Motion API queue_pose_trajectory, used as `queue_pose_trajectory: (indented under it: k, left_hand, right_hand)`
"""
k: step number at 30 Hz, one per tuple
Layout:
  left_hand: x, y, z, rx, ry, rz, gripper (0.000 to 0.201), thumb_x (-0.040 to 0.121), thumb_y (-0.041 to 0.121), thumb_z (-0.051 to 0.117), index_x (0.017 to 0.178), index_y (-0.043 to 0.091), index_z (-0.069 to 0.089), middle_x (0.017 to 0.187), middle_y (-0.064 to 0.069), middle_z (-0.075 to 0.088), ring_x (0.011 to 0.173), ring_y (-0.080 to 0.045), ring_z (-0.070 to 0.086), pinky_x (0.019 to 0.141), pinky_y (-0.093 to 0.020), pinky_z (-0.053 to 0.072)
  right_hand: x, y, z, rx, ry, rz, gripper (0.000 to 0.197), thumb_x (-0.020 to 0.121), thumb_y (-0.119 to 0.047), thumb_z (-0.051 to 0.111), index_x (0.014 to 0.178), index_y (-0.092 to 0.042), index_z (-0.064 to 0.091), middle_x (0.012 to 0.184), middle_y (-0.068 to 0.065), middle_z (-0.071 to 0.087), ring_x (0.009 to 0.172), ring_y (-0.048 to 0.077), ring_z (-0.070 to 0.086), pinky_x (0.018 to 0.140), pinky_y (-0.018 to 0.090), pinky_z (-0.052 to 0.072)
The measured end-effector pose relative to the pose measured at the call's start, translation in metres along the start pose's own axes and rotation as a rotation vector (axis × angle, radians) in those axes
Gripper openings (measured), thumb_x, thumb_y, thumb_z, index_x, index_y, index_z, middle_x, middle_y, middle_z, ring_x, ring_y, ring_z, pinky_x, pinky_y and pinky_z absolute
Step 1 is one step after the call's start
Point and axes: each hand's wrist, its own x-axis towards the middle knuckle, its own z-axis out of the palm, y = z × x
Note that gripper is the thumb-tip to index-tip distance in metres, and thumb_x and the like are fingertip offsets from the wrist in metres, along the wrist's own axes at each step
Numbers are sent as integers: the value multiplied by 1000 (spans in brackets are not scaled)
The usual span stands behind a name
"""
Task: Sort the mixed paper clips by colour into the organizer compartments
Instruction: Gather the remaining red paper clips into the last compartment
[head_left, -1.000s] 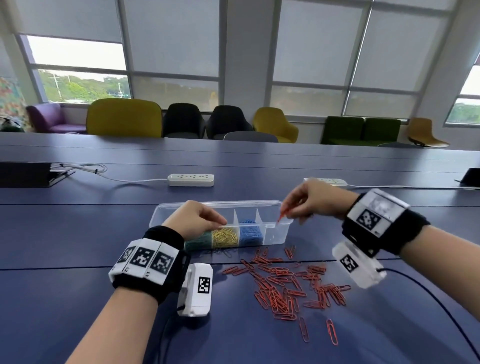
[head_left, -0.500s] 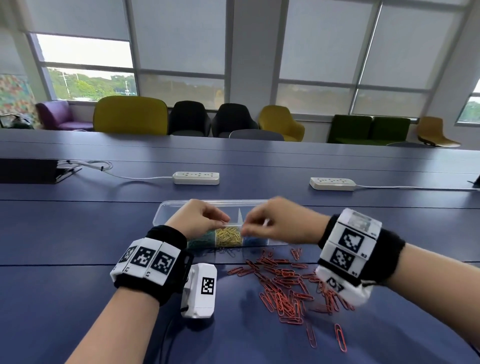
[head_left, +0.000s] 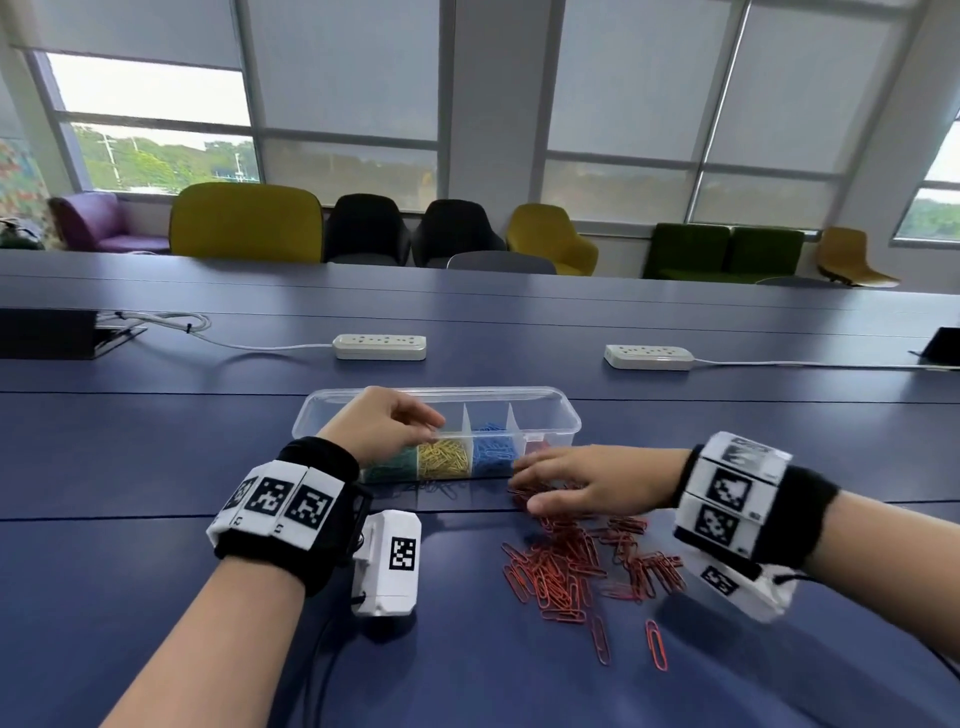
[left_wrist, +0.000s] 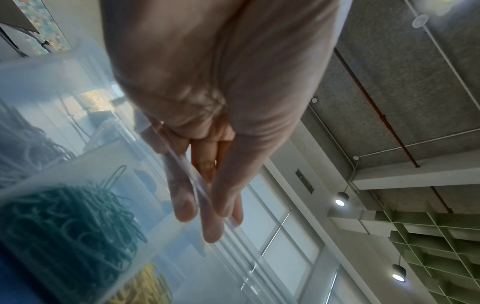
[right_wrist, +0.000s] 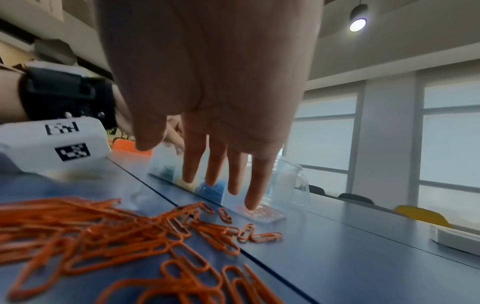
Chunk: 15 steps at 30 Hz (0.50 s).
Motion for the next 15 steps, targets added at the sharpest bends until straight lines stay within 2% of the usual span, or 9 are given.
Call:
queue_pose_trajectory:
  k: [2,4,8,12,15]
  left_hand:
    - [-1,1,0,-5,7,-4,14,84,-1,63,92,9,69,87,-7,67,87,-16,60,85,-20,47]
    - [-2,2,0,-3,9,-3,13,84,1,64,94,9,69,90,-9,67,88,-17,60,84,-19,47]
    - [-2,2,0,11,17,-2,14,85,2,63,97,7,69,91,-9,67,87,-16,60,79,-12,44]
    - [-2,2,2,9,17,-5,16,85,1,62,99,6,69,83,-1,66,82,-13,59,78,-12,44]
    - [-2,1,3,9,30,2,14,85,1,62,95,8,68,80,2,64,80,-11,58,74,-9,43]
  right_hand:
    - [9,-2,7,-53,-84,55,60,96,-47,38,147,-19,27,157,-3,19,143,11,18,115,22,11]
    - [6,-4,13,-59,-117,64,64,94,-52,40,148,-21,25,157,-5,15,144,11,16,118,26,12]
    - [-21,-7,18,32,-105,-11,66,85,-51,57,143,-30,36,152,-11,23,141,6,21,117,25,15]
    - [-32,-9,34,32,-41,-18,80,68,-54,75,136,-49,32,137,-14,26,127,10,23,114,29,20]
    - [-29,-16,41,136,21,-37,70,69,-41,80,128,-44,43,122,-8,35,117,11,31,108,27,29]
